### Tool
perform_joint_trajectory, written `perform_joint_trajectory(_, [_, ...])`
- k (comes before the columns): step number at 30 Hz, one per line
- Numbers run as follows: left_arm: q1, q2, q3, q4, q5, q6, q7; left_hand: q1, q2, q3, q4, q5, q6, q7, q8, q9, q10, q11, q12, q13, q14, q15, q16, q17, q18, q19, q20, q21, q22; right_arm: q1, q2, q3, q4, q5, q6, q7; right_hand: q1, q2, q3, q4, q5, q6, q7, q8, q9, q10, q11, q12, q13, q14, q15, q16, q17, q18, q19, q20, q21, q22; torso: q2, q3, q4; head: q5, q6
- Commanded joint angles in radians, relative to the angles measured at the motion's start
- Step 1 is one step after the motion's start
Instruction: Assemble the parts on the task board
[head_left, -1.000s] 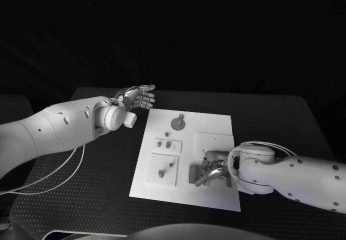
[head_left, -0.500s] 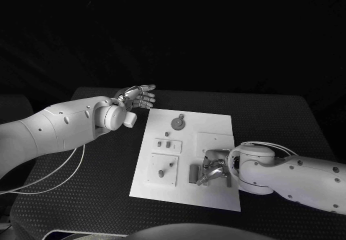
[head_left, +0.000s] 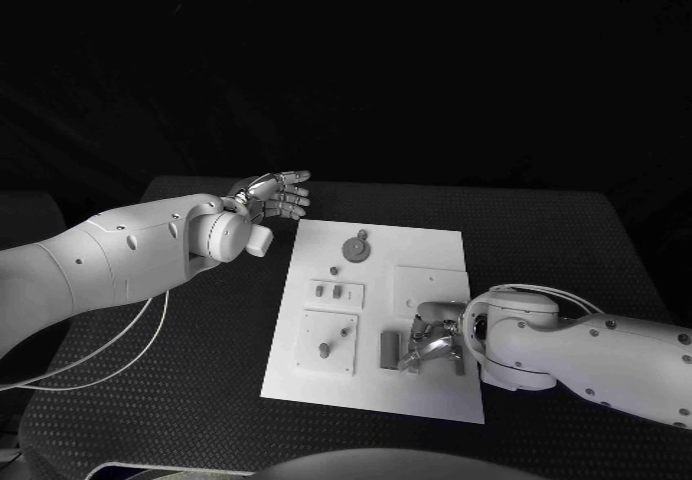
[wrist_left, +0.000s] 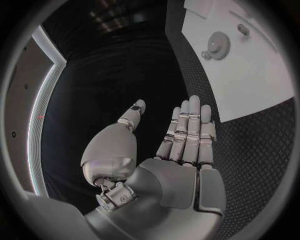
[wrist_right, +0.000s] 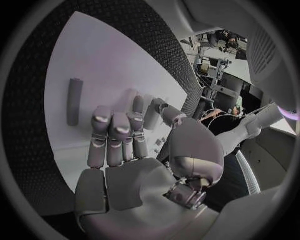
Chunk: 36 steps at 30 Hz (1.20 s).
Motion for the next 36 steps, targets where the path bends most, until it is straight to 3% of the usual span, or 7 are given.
perform_joint_trajectory(1, [0.001,0.000,0.001,0.001,-0.006,0.014,0.005,-0.011,0.001,0.003,0.002,-0.005,-0.005,0.001,0.006,-0.001,-0.006,-0.002,0.006,-0.001,-0.004,0.000,-0.004,0.001,0.011,-0.005,-0.001,-0.005,0.001,0.012,-0.018,0.006,0.006,0.073,0.019,-0.001,-0.002,-0.019,-0.005,-0.001,-0.005,-0.007,0.006,-0.005,-0.003,0.004,0.004,-0.007,0.002,0.006,-0.004,-0.004,0.000,0.006,0.004,-0.003,0.003,-0.001,0.000,-0.0008,0.0012,-0.003,0.004])
perform_joint_trajectory(7, [0.001,0.001,0.001,-0.001,-0.006,0.015,0.004,-0.011,0.000,0.003,0.002,-0.005,-0.005,0.001,0.006,-0.001,-0.006,-0.002,0.006,-0.001,-0.004,0.000,-0.005,0.001,0.011,-0.006,-0.002,-0.005,0.002,0.033,-0.048,0.011,0.005,0.107,-0.037,0.031,0.025,-0.038,-0.005,-0.020,-0.003,-0.034,0.017,-0.018,-0.001,-0.011,0.015,-0.018,0.004,0.001,-0.006,-0.010,-0.002,0.006,-0.005,-0.004,-0.003,-0.004,0.000,-0.0002,-0.0008,-0.009,0.015])
perform_joint_trajectory(11, [0.001,0.001,0.001,0.000,-0.006,0.015,0.004,-0.011,0.000,0.003,0.002,-0.005,-0.005,0.001,0.006,-0.001,-0.006,-0.002,0.006,-0.001,-0.004,0.000,-0.005,0.002,0.011,-0.006,-0.001,-0.005,0.002,0.044,-0.079,0.023,0.013,0.110,-0.030,0.037,0.030,-0.033,-0.017,-0.027,-0.001,-0.048,0.022,-0.022,0.004,-0.014,0.019,-0.018,0.006,0.001,-0.004,-0.013,-0.001,0.006,-0.008,-0.003,-0.003,-0.005,0.000,0.0011,0.0002,-0.009,0.021])
perform_joint_trajectory(15, [0.001,0.002,0.001,-0.002,-0.006,0.015,0.004,-0.011,0.000,0.003,0.002,-0.006,-0.005,0.001,0.006,-0.001,-0.006,-0.002,0.006,-0.001,-0.004,0.000,-0.005,0.002,0.011,-0.006,-0.001,-0.005,0.002,0.052,-0.101,0.045,0.019,0.110,-0.037,0.041,0.029,-0.027,-0.023,-0.027,0.000,-0.050,0.023,-0.022,0.008,-0.013,0.020,-0.017,0.007,0.001,-0.003,-0.013,-0.001,0.006,-0.008,-0.003,-0.003,-0.005,0.000,0.0023,-0.0024,-0.016,0.027])
perform_joint_trajectory(18, [0.001,0.003,0.001,0.000,-0.006,0.017,0.005,-0.011,0.000,0.003,0.002,-0.006,-0.005,0.001,0.006,-0.001,-0.006,-0.003,0.006,-0.001,-0.004,0.001,-0.005,0.002,0.011,-0.006,-0.001,-0.005,0.002,0.060,-0.117,0.050,0.010,0.110,-0.033,0.028,0.028,-0.021,-0.025,-0.026,0.000,-0.052,0.023,-0.022,0.010,-0.013,0.020,-0.017,0.008,0.002,-0.002,-0.013,0.000,0.006,-0.007,-0.002,-0.003,-0.005,0.000,0.0019,-0.0040,-0.022,0.031])
perform_joint_trajectory(25, [0.001,0.003,0.001,0.001,-0.006,0.017,0.006,-0.011,0.001,0.004,0.002,-0.005,-0.005,0.001,0.007,-0.001,-0.005,-0.003,0.007,-0.001,-0.004,0.001,-0.005,0.002,0.011,-0.006,-0.001,-0.006,0.002,0.064,-0.148,0.050,-0.006,0.043,0.055,-0.038,0.072,0.032,0.016,-0.029,-0.006,-0.064,0.025,-0.024,0.022,-0.012,0.022,-0.018,0.009,0.003,0.000,-0.014,0.002,0.006,-0.008,-0.005,-0.003,-0.008,0.001,0.0009,-0.0005,-0.039,0.038])
perform_joint_trajectory(36, [0.001,0.002,0.000,0.000,-0.006,0.020,0.006,-0.011,0.002,0.004,0.002,-0.006,-0.004,0.001,0.007,-0.001,-0.005,-0.003,0.007,-0.001,-0.004,0.001,-0.006,0.003,0.011,-0.006,-0.001,-0.006,0.003,0.046,-0.183,0.036,0.027,0.023,0.099,-0.065,0.053,0.030,0.017,-0.019,-0.006,-0.070,0.028,-0.026,0.029,-0.014,0.025,-0.021,0.009,0.002,0.004,-0.014,0.003,0.006,-0.011,0.001,-0.001,-0.006,-0.001,0.0000,-0.0019,-0.050,0.034])
